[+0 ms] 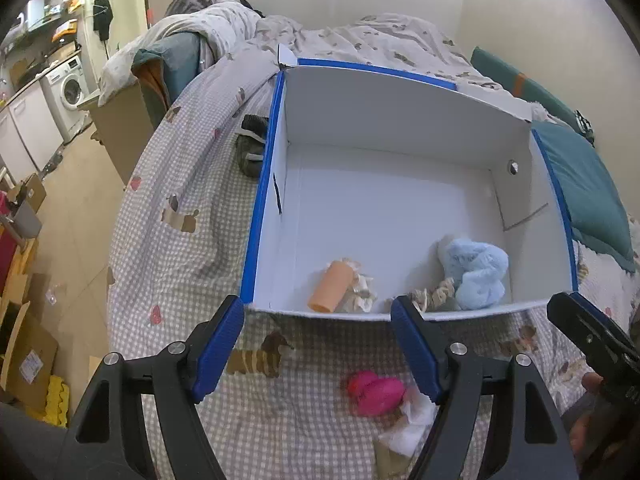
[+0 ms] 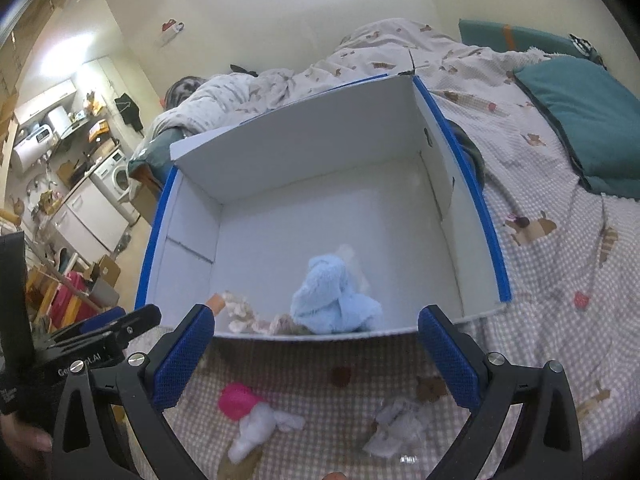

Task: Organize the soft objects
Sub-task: 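Move both tools back toward the remaining pink toy and sock, then grasp the beige tube with the left tool while the right tool grasps the white sock, then lift and carry the beige tube and white sock into the box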

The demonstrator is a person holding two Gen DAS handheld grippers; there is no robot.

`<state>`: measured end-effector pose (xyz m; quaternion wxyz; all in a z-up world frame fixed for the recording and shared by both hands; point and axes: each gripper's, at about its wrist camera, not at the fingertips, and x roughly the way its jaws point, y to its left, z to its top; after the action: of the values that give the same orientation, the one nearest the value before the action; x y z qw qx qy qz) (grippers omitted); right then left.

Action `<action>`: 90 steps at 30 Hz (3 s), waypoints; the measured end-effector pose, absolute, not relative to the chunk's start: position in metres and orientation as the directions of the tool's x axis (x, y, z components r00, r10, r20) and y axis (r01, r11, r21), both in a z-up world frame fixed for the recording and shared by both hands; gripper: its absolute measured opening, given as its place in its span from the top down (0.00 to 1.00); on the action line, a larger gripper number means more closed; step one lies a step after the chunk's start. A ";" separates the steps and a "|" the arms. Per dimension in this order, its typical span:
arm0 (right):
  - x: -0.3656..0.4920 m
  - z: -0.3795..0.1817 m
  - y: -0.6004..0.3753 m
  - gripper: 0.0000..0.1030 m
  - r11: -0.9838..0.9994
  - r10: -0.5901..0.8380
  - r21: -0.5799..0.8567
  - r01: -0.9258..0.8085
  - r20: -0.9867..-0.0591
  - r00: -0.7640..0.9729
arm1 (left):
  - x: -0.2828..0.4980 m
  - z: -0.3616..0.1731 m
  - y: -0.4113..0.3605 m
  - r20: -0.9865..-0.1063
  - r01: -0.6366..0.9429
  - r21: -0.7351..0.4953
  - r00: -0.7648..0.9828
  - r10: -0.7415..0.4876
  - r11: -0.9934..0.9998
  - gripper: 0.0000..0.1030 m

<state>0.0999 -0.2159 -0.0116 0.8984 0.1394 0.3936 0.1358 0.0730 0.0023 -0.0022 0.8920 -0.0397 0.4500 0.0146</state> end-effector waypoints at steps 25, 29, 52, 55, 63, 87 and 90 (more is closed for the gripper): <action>0.048 -0.034 -0.209 0.00 0.971 0.231 0.223 -0.081 -0.817 0.529 | 0.010 -0.052 -0.004 -0.918 -0.055 -0.067 0.394 -0.039 0.996 0.29; 0.054 -0.049 -0.213 0.00 0.974 0.218 0.220 -0.052 -0.852 0.476 | 0.010 -0.067 -0.013 -0.942 -0.024 -0.096 0.325 -0.083 0.995 0.29; 0.078 -0.080 -0.199 0.10 0.915 0.402 0.392 -0.093 -0.876 0.267 | 0.021 -0.103 -0.052 -0.943 0.084 -0.292 0.139 -0.301 0.953 0.89; 0.087 -0.089 -0.188 0.21 0.904 0.427 0.409 -0.122 -0.878 0.215 | 0.017 -0.101 -0.049 -0.941 0.082 -0.299 0.142 -0.308 0.951 0.90; 0.096 -0.104 -0.161 0.29 0.852 0.518 0.497 -0.168 -0.846 0.125 | 0.011 -0.100 -0.041 -0.947 0.076 -0.286 0.132 -0.294 0.955 0.90; 0.079 -0.075 -0.175 0.92 0.841 0.538 0.495 -0.217 -0.804 0.252 | 0.013 -0.078 -0.035 -0.935 0.061 -0.260 0.235 -0.267 0.964 0.92; 0.076 -0.071 -0.181 0.92 0.846 0.531 0.487 -0.216 -0.802 0.272 | 0.012 -0.070 -0.024 -0.927 0.032 -0.258 0.273 -0.257 0.966 0.92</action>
<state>0.0757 -0.1807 -0.0708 0.7847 0.1423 0.5543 0.2381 0.0123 -0.0236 -0.0703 0.7922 -0.0943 0.5960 -0.0910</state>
